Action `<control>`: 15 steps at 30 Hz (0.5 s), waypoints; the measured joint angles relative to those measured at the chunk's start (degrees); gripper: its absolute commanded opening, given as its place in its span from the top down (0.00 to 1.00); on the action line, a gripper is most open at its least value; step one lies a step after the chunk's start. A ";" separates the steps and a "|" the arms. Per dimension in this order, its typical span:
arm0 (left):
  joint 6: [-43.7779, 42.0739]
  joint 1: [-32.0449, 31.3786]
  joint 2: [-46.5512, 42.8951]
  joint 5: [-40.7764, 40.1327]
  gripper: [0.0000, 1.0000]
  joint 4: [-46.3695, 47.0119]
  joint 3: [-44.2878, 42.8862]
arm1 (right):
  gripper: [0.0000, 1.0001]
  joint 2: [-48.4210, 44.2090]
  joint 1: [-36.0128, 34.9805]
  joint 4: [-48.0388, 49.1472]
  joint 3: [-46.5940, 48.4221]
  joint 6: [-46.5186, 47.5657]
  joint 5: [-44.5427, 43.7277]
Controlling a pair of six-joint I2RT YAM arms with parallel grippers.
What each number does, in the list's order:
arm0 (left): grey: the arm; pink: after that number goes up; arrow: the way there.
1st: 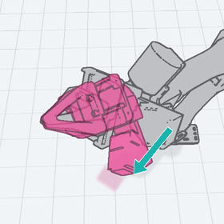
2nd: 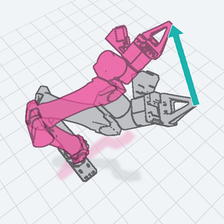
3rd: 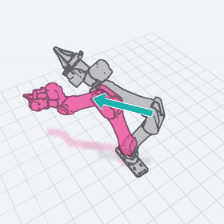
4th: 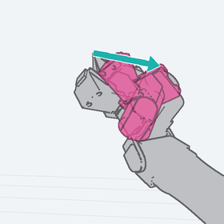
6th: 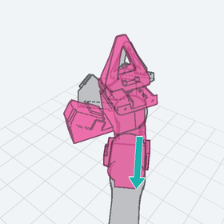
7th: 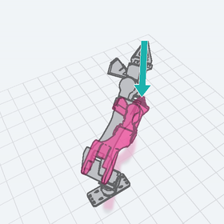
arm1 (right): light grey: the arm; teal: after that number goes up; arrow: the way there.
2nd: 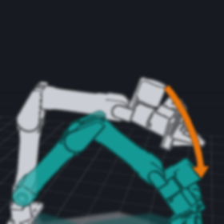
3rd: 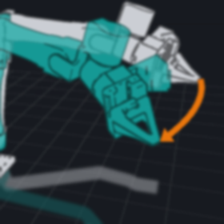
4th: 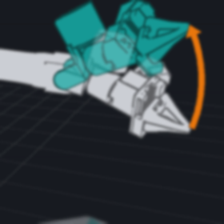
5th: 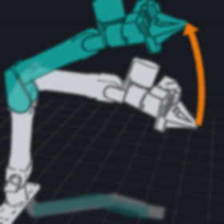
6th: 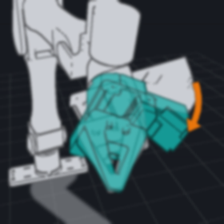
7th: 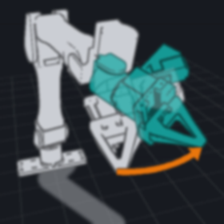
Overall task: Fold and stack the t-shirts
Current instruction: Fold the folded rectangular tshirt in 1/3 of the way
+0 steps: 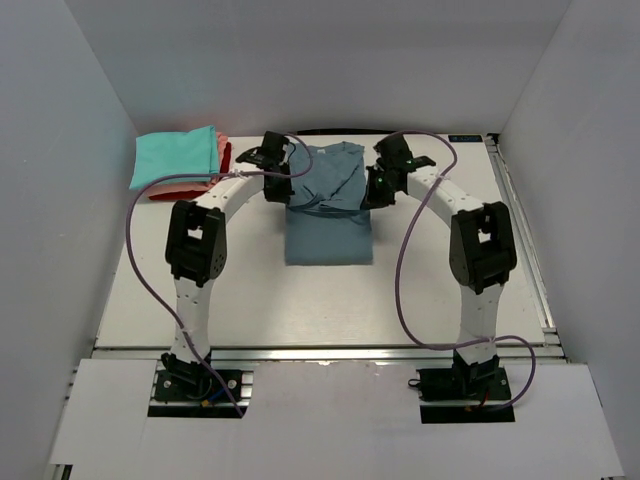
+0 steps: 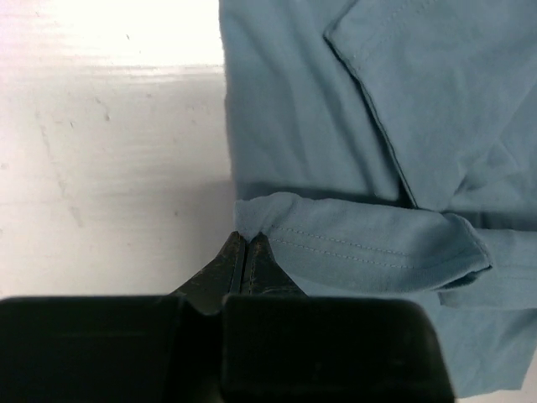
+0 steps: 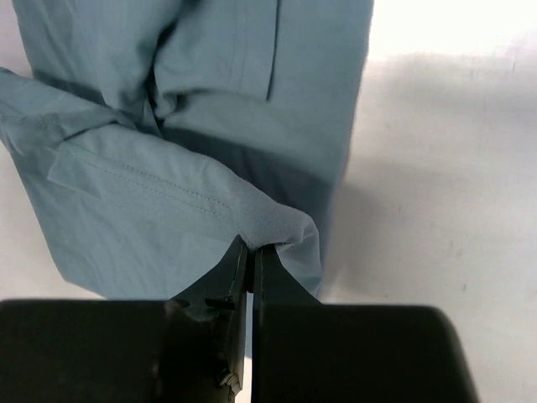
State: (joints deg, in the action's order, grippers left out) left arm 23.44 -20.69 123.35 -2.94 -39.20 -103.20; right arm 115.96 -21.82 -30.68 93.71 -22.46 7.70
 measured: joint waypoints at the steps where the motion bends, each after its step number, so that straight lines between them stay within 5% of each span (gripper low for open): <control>1: -0.31 0.17 0.90 -0.07 1.00 -0.28 -1.25 | 0.98 0.68 0.07 0.00 0.83 0.09 0.09; 2: -0.59 0.33 1.90 -0.15 0.98 -1.01 -2.73 | 0.82 1.40 0.13 0.00 1.79 0.13 0.09; 4: -1.18 0.63 3.78 -0.55 0.82 -1.81 -5.57 | 0.66 2.82 0.22 0.28 3.80 0.28 0.17; 9: -2.58 1.84 6.69 -1.57 0.34 -3.06 -9.29 | 0.44 4.70 0.70 0.79 5.92 0.37 -0.24; 15: -2.93 3.43 6.95 -1.20 0.18 -3.96 -11.28 | 0.31 7.39 1.25 1.03 9.27 0.28 -0.55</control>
State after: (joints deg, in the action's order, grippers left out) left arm 20.51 -17.26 130.30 -4.14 -43.16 -114.48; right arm 123.35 -20.58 -29.65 102.98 -22.17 7.16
